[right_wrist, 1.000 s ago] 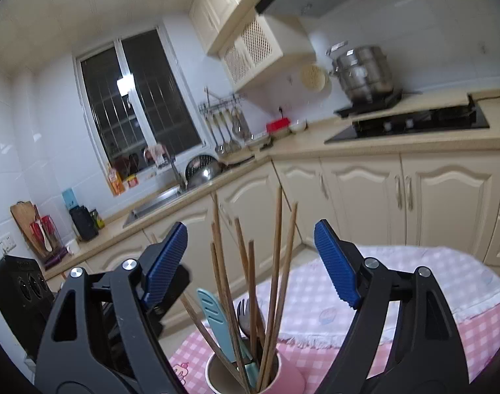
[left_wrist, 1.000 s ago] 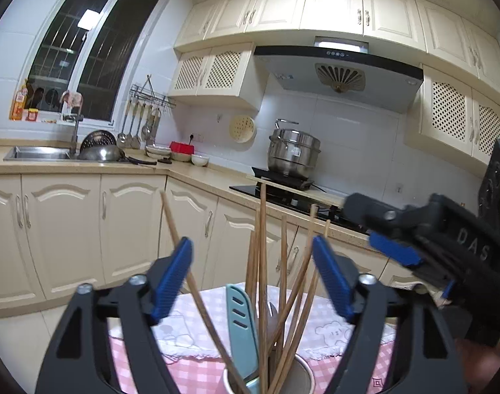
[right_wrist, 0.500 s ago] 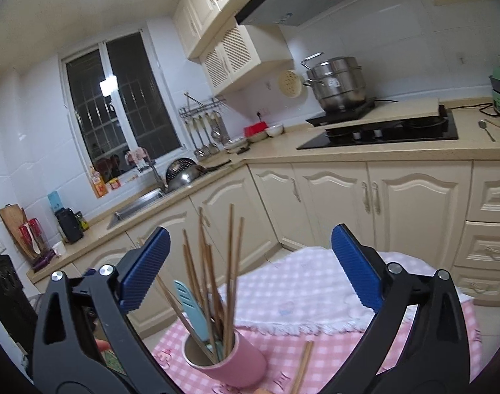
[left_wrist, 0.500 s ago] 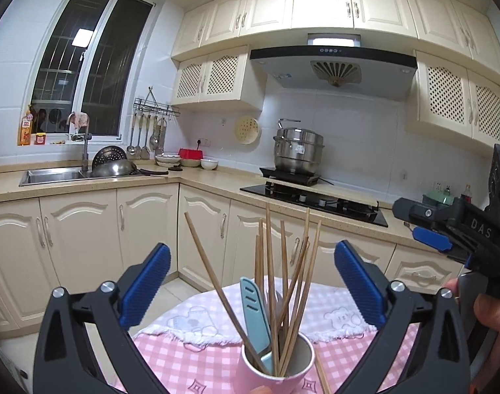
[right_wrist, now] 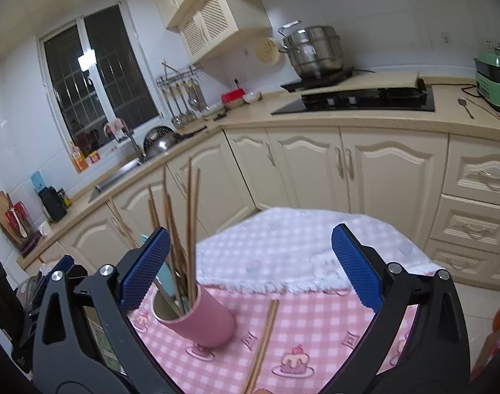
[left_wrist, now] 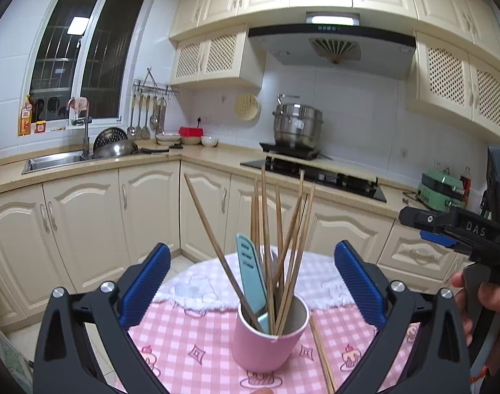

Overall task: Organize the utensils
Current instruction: 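Move both open tools down to the last two chopsticks on the cloth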

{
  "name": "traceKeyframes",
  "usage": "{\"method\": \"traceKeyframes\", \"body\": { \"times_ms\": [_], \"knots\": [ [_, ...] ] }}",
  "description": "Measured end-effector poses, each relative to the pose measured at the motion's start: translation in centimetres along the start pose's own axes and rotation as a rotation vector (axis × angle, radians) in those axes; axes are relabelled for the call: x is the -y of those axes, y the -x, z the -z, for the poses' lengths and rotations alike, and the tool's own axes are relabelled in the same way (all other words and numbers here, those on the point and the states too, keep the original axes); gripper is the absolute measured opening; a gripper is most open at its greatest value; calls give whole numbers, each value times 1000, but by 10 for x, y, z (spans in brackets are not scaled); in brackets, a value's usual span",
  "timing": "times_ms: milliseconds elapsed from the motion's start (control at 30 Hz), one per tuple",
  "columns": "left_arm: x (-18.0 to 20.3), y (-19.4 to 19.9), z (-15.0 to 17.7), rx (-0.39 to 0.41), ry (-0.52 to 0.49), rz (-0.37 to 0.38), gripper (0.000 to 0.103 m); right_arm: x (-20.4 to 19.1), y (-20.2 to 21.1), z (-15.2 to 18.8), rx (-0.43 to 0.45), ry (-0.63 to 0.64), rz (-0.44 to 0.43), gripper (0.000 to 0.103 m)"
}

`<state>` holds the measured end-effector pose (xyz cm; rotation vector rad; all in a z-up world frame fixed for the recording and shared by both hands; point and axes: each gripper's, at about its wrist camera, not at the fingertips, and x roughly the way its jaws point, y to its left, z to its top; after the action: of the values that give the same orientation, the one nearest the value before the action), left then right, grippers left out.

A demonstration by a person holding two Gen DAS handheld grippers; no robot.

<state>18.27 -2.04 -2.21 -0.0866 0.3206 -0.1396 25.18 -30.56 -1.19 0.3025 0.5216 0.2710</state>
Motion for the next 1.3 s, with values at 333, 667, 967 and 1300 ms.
{"method": "traceKeyframes", "body": {
  "times_ms": [333,667,967,1300],
  "knots": [
    [9,-15,32,-159,-24,9,98,25,-24,47,-224,-9,70,97],
    [26,-44,80,-376,-57,41,98,29,-49,97,-403,48,113,97],
    [28,-60,113,-511,-72,32,98,27,-69,128,-512,98,144,97],
    [21,-69,132,-591,-67,6,98,13,-88,156,-593,213,194,97]
  ]
}}
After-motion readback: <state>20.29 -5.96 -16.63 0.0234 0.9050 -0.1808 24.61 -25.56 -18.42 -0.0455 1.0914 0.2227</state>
